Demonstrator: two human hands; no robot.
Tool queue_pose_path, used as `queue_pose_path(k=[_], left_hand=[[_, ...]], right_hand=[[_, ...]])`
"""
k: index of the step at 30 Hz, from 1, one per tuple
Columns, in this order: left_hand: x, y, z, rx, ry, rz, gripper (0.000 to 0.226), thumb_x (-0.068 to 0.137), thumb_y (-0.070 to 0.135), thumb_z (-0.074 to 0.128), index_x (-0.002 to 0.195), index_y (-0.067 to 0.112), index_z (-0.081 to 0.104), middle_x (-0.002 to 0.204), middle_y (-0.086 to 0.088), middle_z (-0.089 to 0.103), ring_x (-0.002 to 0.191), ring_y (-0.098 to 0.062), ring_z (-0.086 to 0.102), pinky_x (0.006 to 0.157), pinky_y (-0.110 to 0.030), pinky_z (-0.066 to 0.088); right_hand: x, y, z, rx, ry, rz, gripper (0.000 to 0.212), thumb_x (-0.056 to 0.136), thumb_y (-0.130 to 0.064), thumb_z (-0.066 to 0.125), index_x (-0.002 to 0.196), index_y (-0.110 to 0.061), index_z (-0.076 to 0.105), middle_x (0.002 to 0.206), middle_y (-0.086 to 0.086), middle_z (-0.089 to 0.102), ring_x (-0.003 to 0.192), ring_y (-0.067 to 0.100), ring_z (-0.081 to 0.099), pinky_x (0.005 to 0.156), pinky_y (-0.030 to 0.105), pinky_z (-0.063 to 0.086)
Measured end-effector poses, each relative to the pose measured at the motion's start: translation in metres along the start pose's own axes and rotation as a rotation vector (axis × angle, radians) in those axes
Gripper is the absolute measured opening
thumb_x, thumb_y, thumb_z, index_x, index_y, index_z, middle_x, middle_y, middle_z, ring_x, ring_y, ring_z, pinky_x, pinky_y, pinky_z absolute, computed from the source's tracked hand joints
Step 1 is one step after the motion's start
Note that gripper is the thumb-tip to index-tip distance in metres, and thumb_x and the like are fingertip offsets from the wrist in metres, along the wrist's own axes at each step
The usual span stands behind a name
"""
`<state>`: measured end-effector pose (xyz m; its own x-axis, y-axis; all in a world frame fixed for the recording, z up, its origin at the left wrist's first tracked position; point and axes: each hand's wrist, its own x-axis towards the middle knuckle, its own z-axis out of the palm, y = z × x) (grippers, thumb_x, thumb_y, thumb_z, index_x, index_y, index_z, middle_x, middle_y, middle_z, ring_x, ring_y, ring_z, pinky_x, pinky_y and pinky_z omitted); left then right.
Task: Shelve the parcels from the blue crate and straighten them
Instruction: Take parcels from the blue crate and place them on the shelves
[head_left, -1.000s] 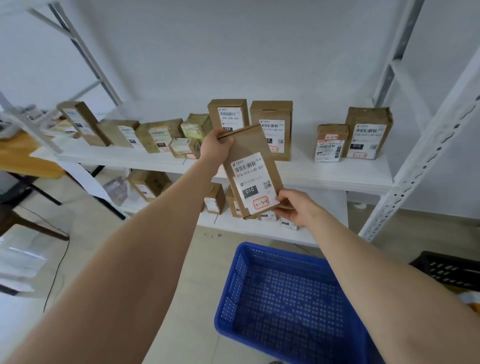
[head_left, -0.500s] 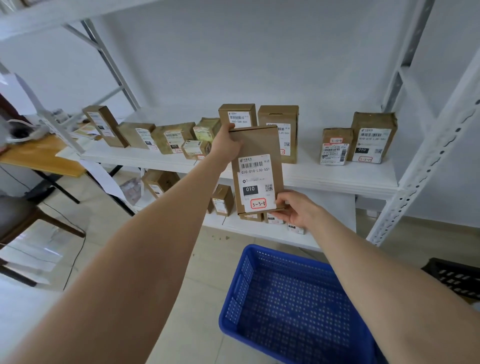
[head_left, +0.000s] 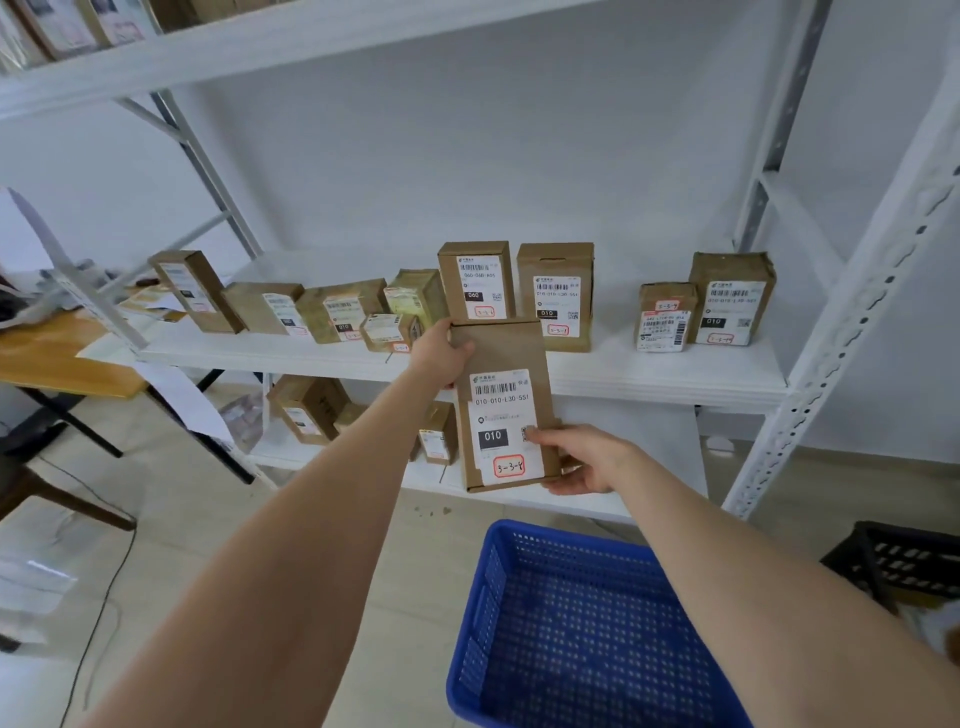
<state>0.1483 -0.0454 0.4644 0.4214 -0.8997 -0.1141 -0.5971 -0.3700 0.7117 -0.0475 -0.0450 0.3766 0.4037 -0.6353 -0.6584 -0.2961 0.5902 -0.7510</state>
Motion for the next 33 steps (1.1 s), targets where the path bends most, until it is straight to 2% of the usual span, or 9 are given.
queue_pose_path(k=[5,11,15,19,23,26,28,31,33], left_hand=[[0.018,-0.029,-0.015,0.025,-0.056,0.006,0.05,0.099,0.024,0.046,0.146,0.014,0.031,0.132,-0.015,0.053,0.111,-0.033,0.057,0.085,-0.049,0.055],[0.033,-0.038,-0.023,0.118,-0.048,0.1,0.042,0.104,0.025,0.032,0.144,0.012,0.036,0.134,-0.017,0.05,0.113,-0.035,0.054,0.083,-0.041,0.053],[0.041,-0.032,-0.015,0.032,-0.096,0.163,0.038,0.103,0.023,0.032,0.138,0.014,0.045,0.127,-0.018,0.056,0.108,-0.037,0.057,0.086,-0.049,0.053],[0.041,-0.006,-0.001,-0.051,-0.147,0.187,0.041,0.098,0.027,0.047,0.137,0.016,0.045,0.122,-0.013,0.058,0.096,-0.029,0.059,0.087,-0.047,0.054],[0.043,0.027,0.017,-0.075,-0.133,0.206,0.059,0.086,0.025,0.069,0.137,0.012,0.042,0.13,-0.008,0.053,0.119,-0.026,0.051,0.099,-0.042,0.046],[0.049,0.055,0.032,-0.095,-0.136,0.239,0.061,0.082,0.018,0.073,0.135,0.013,0.043,0.132,-0.007,0.052,0.12,-0.025,0.051,0.099,-0.039,0.046],[0.055,0.075,0.042,-0.05,-0.147,0.288,0.065,0.08,0.017,0.075,0.137,0.014,0.044,0.135,-0.007,0.05,0.122,-0.024,0.05,0.101,-0.037,0.044],[0.067,0.105,0.055,-0.023,-0.204,0.365,0.064,0.079,0.016,0.075,0.137,0.011,0.049,0.133,-0.01,0.053,0.119,-0.025,0.054,0.103,-0.04,0.045],[0.076,0.122,0.066,0.004,-0.195,0.415,0.059,0.079,0.016,0.075,0.134,0.01,0.052,0.127,-0.012,0.058,0.114,-0.026,0.058,0.099,-0.04,0.048]], right_hand=[[0.014,0.008,0.033,0.035,0.047,-0.04,0.034,0.083,-0.031,0.073,0.109,-0.013,0.061,0.1,0.007,0.072,0.094,0.022,0.068,0.081,0.04,0.059],[0.016,0.013,0.062,0.128,0.141,-0.066,0.027,0.085,-0.029,0.072,0.103,-0.013,0.06,0.099,0.007,0.071,0.09,0.022,0.068,0.077,0.037,0.06],[0.013,0.016,0.056,0.143,0.207,-0.068,0.032,0.086,-0.03,0.07,0.11,-0.013,0.059,0.102,0.006,0.07,0.094,0.022,0.067,0.083,0.038,0.058],[0.009,0.012,0.034,0.159,0.277,-0.128,0.042,0.087,-0.029,0.07,0.123,-0.012,0.057,0.109,0.005,0.069,0.101,0.022,0.064,0.086,0.037,0.056],[0.01,0.001,0.001,0.151,0.367,-0.19,0.044,0.087,-0.022,0.071,0.127,-0.011,0.055,0.12,0.009,0.066,0.107,0.026,0.063,0.093,0.043,0.053],[0.014,-0.01,-0.029,0.197,0.422,-0.243,0.047,0.086,-0.015,0.071,0.13,-0.011,0.054,0.124,0.01,0.065,0.101,0.024,0.064,0.087,0.038,0.053],[0.019,-0.018,-0.052,0.192,0.469,-0.285,0.049,0.087,-0.013,0.07,0.132,-0.013,0.053,0.126,0.009,0.064,0.106,0.026,0.063,0.086,0.035,0.051],[0.026,-0.032,-0.087,0.013,0.554,-0.33,0.047,0.089,-0.019,0.068,0.134,-0.017,0.054,0.13,0.005,0.062,0.117,0.025,0.058,0.09,0.031,0.044],[0.031,-0.044,-0.107,-0.108,0.639,-0.365,0.044,0.09,-0.021,0.066,0.133,-0.015,0.056,0.131,0.006,0.061,0.119,0.026,0.057,0.097,0.032,0.045]])
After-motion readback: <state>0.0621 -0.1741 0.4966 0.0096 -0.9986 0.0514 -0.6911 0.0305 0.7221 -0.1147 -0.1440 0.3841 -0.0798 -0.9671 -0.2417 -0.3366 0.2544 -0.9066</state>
